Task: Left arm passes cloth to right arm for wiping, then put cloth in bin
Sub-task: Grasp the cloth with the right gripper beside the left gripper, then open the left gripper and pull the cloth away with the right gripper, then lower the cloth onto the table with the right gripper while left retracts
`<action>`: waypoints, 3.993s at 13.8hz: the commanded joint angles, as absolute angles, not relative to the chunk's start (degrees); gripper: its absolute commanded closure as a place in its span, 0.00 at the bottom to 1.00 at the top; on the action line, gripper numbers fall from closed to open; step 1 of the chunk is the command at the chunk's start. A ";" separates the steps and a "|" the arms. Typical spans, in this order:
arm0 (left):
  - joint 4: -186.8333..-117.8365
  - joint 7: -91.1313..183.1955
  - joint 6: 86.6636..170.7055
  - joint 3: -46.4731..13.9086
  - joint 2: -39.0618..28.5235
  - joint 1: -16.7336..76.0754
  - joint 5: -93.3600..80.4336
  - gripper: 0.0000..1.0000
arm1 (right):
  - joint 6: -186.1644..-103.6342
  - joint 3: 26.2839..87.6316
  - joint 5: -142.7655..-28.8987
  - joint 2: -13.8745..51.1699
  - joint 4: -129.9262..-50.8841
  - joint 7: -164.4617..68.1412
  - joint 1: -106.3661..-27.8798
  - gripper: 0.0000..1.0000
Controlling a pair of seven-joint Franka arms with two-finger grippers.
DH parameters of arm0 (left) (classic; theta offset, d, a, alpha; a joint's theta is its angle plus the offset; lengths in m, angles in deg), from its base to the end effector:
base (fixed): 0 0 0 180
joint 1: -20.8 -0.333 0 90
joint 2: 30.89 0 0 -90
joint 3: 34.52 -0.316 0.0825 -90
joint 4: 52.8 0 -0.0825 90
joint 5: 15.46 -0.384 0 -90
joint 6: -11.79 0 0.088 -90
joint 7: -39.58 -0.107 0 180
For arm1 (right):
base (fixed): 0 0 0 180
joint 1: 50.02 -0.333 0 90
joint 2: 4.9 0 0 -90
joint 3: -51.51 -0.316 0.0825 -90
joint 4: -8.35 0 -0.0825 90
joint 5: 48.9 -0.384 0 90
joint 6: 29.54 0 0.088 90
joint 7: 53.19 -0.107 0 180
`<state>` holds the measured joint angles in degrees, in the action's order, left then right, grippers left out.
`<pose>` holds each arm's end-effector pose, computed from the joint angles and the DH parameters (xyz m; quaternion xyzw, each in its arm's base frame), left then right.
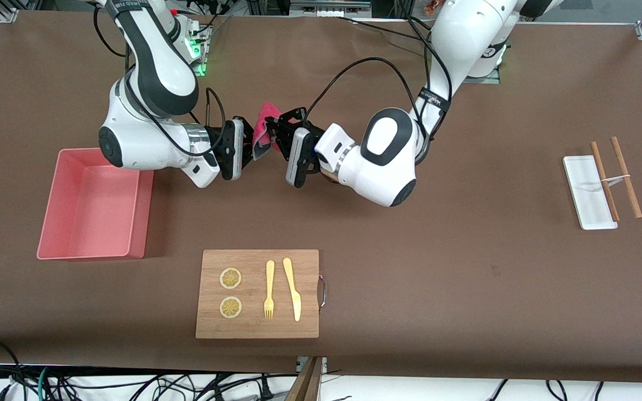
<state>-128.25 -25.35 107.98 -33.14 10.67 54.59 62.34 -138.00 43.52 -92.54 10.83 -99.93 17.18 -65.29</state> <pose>0.5453 -0.4943 0.3522 0.6265 -0.4667 0.0208 0.6239 0.5302 0.2787 0.3620 -0.7444 -0.5536 -0.0243 0.3725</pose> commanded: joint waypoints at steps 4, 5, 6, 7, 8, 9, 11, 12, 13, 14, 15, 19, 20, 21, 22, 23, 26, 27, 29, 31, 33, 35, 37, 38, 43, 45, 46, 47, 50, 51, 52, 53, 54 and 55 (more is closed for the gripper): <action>-129.00 -27.04 107.32 -33.38 9.98 54.55 64.61 1.00 | -132.74 47.37 -91.09 8.28 -99.76 16.33 -65.05 1.00; -129.00 -27.13 107.50 -33.38 9.98 54.55 64.61 1.00 | -131.16 48.16 -90.91 8.19 -99.23 16.33 -64.88 1.00; -129.00 -27.13 107.32 -33.38 9.98 54.55 64.61 0.95 | -129.49 49.56 -90.56 8.10 -98.62 16.24 -64.88 1.00; -129.00 -27.21 107.32 -33.38 9.98 54.46 64.53 0.31 | -127.56 50.44 -89.95 8.19 -97.48 15.20 -64.79 1.00; -129.00 -27.04 107.06 -33.38 9.89 54.46 64.61 0.00 | -125.63 50.89 -88.46 8.10 -96.07 13.62 -64.79 1.00; -129.00 -26.95 106.36 -33.38 9.89 54.28 64.61 0.00 | -124.48 50.89 -87.67 8.10 -95.10 11.69 -64.79 1.00; -129.00 -26.51 104.86 -33.38 9.80 53.67 64.61 0.00 | -122.63 50.89 -85.47 6.97 -93.78 6.52 -64.79 1.00; -129.00 -26.34 104.43 -33.38 9.72 53.41 64.61 0.00 | -121.49 50.89 -83.81 6.35 -93.08 2.31 -64.79 1.00; -129.00 -26.34 104.16 -33.38 9.71 53.40 64.61 0.00 | -120.00 50.89 -82.14 5.74 -92.03 -1.39 -64.79 1.00; -128.91 -26.34 104.16 -33.38 9.63 53.32 64.61 0.00 | -118.33 50.89 -81.25 5.38 -90.89 -4.38 -64.79 1.00; -128.91 -26.25 104.16 -33.38 9.37 52.97 64.53 0.00 | -116.83 50.89 -80.46 5.29 -89.57 -6.85 -64.79 1.00; -128.91 -25.73 104.07 -33.64 8.31 51.39 63.30 0.00 | -114.88 50.89 -74.93 2.13 -88.50 -18.45 -64.27 1.00; -128.91 -25.37 104.07 -33.99 7.61 50.95 61.38 0.00 | -114.88 50.89 -73.09 1.52 -88.50 -21.17 -63.91 1.00; -128.74 -25.11 104.16 -34.17 7.52 49.99 58.84 0.00 | -114.88 50.89 -70.55 0.99 -88.50 -24.33 -63.65 1.00; -128.65 -24.50 104.16 -34.17 7.43 48.85 56.20 0.00 | -115.15 50.89 -68.52 0.64 -88.50 -27.93 -63.56 1.00; -128.39 -23.45 104.25 -34.60 7.17 47.88 53.83 0.00 | -115.67 50.89 -66.58 0.02 -88.50 -31.71 -63.47 1.00; -127.86 -16.43 104.59 -35.13 5.07 46.29 43.83 0.00 | -116.99 50.89 -59.37 -0.51 -88.50 -41.47 -63.47 1.00; -127.77 -13.10 104.68 -36.01 3.93 46.37 39.35 0.00 | -117.78 50.89 -58.84 -0.34 -88.50 -45.07 -63.30 1.00; -125.76 -7.03 104.60 -36.45 1.73 46.37 30.30 0.00 | -118.83 50.89 -57.78 0.36 -89.38 -50.36 -62.25 1.00; -125.13 0.34 104.42 -36.28 -0.82 46.55 20.36 0.00 | -121.29 50.98 -57.25 1.51 -90.78 -55.36 -61.80 1.00; -125.74 5.63 104.51 -36.45 -4.33 49.08 10.88 0.00 | -125.32 50.98 -57.16 2.65 -93.23 -57.40 -61.80 1.00; -127.14 8.20 104.60 -36.28 -7.76 49.62 -0.54 0.00 | -129.80 50.98 -57.16 5.10 -95.61 -57.94 -61.80 1.00; -131.26 8.29 104.95 -36.45 -11.80 48.40 -6.47 0.00 | -133.15 50.98 -57.16 8.17 -95.97 -59.07 -61.98 1.00; -133.72 8.47 105.99 -36.71 -14.43 45.70 -7.45 0.00 | -134.99 50.89 -57.16 9.67 -95.97 -60.04 -62.33 1.00; -144.73 11.89 115.39 -36.72 -24.03 34.52 -7.72 0.00 | -145.54 50.72 -57.33 16.09 -97.73 -66.70 -67.85 1.00; -144.82 15.21 115.41 -36.81 -25.43 33.28 -9.46 0.00 | -148.97 50.72 -57.60 18.64 -97.12 -73.37 -71.98 1.00; -145.25 20.11 115.06 -36.72 -26.49 32.58 -11.57 0.00 | -150.90 50.72 -57.95 19.96 -96.59 -76.97 -74.52 1.00; -146.65 25.55 114.71 -36.72 -28.06 32.57 -12.20 0.00 | -152.66 50.72 -58.04 21.71 -95.72 -80.58 -76.98 1.00; -149.40 36.04 109.64 -36.28 -31.33 32.57 -14.56 0.00 | -153.91 50.72 -59.61 24.88 -91.16 -90.60 -82.96 1.00; -146.78 37.89 105.52 -36.02 -31.07 32.66 -18.06 0.00 | -153.91 50.72 -61.10 26.28 -88.79 -93.42 -84.90 1.00; -145.27 40.43 102.95 -35.84 -30.98 32.75 -18.87 0.00 | -153.91 50.72 -62.25 27.69 -86.42 -96.06 -86.83 1.00; -144.65 41.94 100.67 -35.93 -31.07 32.75 -18.88 0.00 | -154.34 50.72 -62.43 29.10 -84.65 -99.13 -88.59 1.00; -144.03 42.22 99.60 -36.27 -31.15 32.58 -18.88 0.00 | -155.57 50.72 -62.61 30.59 -82.20 -102.20 -90.26 1.00; -143.25 42.13 99.50 -36.71 -31.15 32.49 -18.80 0.00 | -156.62 50.72 -62.70 32.17 -79.56 -104.85 -91.50 1.00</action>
